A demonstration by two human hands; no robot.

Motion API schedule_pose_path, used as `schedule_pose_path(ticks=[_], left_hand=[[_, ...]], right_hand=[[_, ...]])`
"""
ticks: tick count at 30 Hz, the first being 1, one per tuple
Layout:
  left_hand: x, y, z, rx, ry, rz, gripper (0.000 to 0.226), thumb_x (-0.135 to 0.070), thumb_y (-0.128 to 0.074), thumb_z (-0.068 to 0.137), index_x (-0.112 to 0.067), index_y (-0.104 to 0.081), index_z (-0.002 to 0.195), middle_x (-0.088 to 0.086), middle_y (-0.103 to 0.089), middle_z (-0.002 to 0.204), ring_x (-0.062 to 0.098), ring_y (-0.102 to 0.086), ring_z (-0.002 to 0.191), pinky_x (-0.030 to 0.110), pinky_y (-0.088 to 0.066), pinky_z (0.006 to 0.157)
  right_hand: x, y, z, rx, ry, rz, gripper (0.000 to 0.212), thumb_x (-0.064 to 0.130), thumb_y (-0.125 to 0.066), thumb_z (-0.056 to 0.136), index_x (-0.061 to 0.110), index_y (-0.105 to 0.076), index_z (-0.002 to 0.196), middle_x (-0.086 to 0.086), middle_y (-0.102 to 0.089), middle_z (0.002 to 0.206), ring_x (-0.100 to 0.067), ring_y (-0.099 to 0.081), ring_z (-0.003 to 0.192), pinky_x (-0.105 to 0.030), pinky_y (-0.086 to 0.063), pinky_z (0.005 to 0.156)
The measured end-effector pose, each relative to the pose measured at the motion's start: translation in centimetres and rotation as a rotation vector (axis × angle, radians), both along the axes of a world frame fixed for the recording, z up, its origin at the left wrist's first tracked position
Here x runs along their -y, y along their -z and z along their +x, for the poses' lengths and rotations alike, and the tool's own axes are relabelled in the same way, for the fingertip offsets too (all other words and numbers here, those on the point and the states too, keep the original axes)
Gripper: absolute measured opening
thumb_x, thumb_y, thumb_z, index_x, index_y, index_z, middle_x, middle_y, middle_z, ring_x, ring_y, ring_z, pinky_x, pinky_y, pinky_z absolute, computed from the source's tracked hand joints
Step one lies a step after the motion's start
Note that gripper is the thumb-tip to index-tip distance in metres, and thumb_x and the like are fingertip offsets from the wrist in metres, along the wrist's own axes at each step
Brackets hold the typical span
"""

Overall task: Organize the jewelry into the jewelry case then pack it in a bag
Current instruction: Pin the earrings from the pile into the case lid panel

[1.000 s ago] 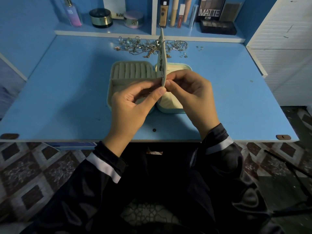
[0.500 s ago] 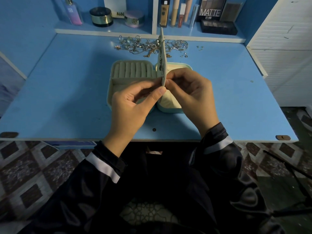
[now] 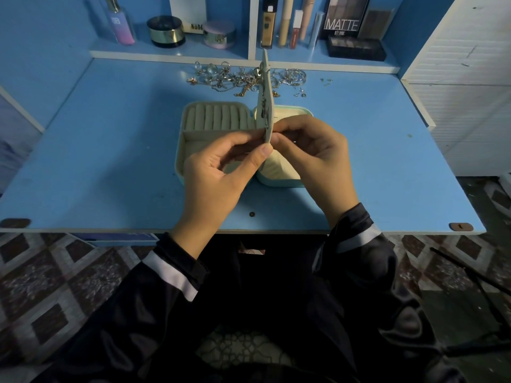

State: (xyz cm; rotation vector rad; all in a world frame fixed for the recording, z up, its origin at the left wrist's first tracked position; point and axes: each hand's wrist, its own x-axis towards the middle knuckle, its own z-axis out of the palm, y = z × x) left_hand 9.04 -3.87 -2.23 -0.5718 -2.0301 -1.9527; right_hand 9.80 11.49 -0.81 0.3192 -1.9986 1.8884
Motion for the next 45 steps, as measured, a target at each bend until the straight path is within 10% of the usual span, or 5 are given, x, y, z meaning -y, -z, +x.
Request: schedule_pose_path(ticks=[27, 45], left_hand=[[-0.9, -1.0, -1.5, -0.157, 0.044, -0.353, 0.016, -0.024, -0.070, 0.091, -0.014, -0.074, 0.104, -0.007, -0.071, 0.101, 0.002, -0.064, 0.097, 0.023, -0.052, 0.087], [-2.2, -0.7, -2.6, -0.154, 0.074, -0.929, 0.045, -0.039, -0.046, 0.101, -0.018, -0.052, 0.141, -0.005, -0.046, 0.150, 0.015, -0.047, 0.132, 0.032, -0.041, 0.103]], right_hand=[[-3.9, -3.0, 0.6, 0.172, 0.081, 0.205, 0.036, 0.021, -0.048, 0.102, 0.008, -0.055, 0.135, -0.004, -0.060, 0.133, -0.012, -0.054, 0.125, -0.030, -0.045, 0.104], [-6.5, 1.4, 2.3, 0.278, 0.200, 0.488, 0.039, 0.021, -0.042, 0.104, 0.009, -0.048, 0.140, 0.005, -0.048, 0.141, 0.008, -0.039, 0.127, -0.003, -0.029, 0.103]])
